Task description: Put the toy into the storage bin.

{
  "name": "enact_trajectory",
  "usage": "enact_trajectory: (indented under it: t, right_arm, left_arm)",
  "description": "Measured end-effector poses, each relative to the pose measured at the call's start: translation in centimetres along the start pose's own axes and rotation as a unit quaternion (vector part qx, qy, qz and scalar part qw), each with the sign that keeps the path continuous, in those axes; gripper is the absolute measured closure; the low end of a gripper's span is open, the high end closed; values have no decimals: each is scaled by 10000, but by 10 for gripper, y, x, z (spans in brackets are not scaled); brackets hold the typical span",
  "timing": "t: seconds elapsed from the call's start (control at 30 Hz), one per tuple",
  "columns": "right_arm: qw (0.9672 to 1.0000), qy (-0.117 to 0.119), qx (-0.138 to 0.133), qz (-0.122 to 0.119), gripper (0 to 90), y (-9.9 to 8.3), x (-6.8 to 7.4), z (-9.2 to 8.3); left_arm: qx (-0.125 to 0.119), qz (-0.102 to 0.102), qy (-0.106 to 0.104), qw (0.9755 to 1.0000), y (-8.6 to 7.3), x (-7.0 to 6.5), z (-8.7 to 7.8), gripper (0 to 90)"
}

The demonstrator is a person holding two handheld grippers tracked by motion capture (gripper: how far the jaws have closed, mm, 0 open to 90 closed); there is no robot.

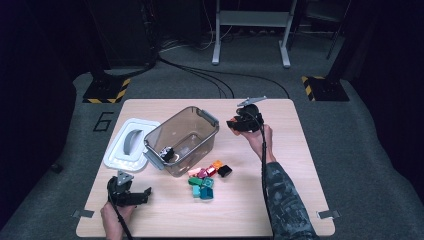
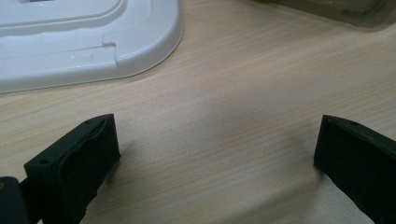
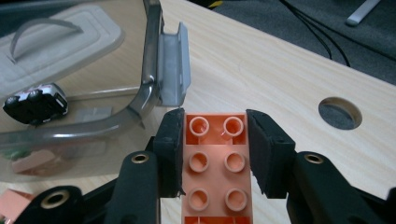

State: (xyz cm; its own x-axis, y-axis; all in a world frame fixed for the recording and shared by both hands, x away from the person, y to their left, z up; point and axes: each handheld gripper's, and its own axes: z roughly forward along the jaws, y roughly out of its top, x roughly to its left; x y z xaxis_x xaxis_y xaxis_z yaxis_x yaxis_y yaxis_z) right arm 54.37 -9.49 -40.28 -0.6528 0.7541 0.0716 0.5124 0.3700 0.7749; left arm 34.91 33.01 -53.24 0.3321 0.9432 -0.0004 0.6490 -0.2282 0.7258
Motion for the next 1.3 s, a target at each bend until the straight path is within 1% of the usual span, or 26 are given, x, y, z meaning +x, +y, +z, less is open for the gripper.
enact_trajectory:
  t: [0.07,0.17,0.23,0.27,0.33,0.4,0.47,0.53,0.57,0.63,0.67,0.73,0.77,0.87,0.97,1.03,1.1,1.13,1.2,1.3]
  right_arm:
    - [10000,-13,-42,-6,589,2,0,0]
    - [10000,-17,-16,12,589,4,0,1]
    - [10000,-22,-63,-29,590,8,0,2]
    - [10000,-26,-65,-3,589,11,1,1]
    - [9999,-33,-116,-55,590,15,1,0]
    - [9999,-36,-100,-51,589,18,2,0]
    - [9999,-66,-113,-108,589,21,2,2]
    - [9999,-59,-65,-79,590,24,1,4]
    - [9999,-71,-102,-92,590,25,1,5]
    - [9998,-98,-103,-156,590,28,3,5]
    - [9999,-90,-82,-103,590,30,5,6]
    - [9998,-78,-127,-159,590,34,5,6]
    - [9998,-65,-118,-130,589,37,7,6]
    - [9996,-109,-121,-236,590,44,12,7]
    - [9995,-123,-159,-259,589,50,13,8]
    - [9995,-79,-222,-206,590,53,12,6]
    - [9993,-71,-224,-291,590,55,13,7]
    - [9994,-63,-191,-296,590,55,14,8]
    - [9994,3,-209,-285,589,56,16,10]
    - [9991,109,-249,-332,590,60,22,14]
  left_arm:
    - [3,1,-1,10000,0,0,0,0]
    - [1,-1,0,10000,0,0,0,0]
    - [7,2,-3,10000,0,0,0,0]
    - [4,5,-1,10000,0,0,0,0]
    - [3,1,-2,10000,0,0,0,0]
    - [12,12,2,10000,0,0,0,0]
    - [58,49,-4,10000,0,1,-1,0]
    - [45,51,-9,10000,0,1,-1,0]
    - [41,46,-8,10000,0,1,-1,0]
    - [45,52,-4,10000,0,1,-1,0]
    - [41,47,-8,10000,0,1,-1,0]
    - [45,53,-3,10000,0,1,-1,0]
    - [18,23,-4,10000,0,0,0,0]
    - [-2,0,-8,10000,0,0,0,0]
    - [-2,0,-8,10000,0,0,0,0]
    - [-1,0,-8,10000,0,0,0,0]
    - [4,8,-4,10000,0,0,0,0]
    - [3,4,-8,10000,0,0,0,0]
    - [2,4,-8,10000,0,0,0,0]
    - [1,1,-8,10000,0,0,0,0]
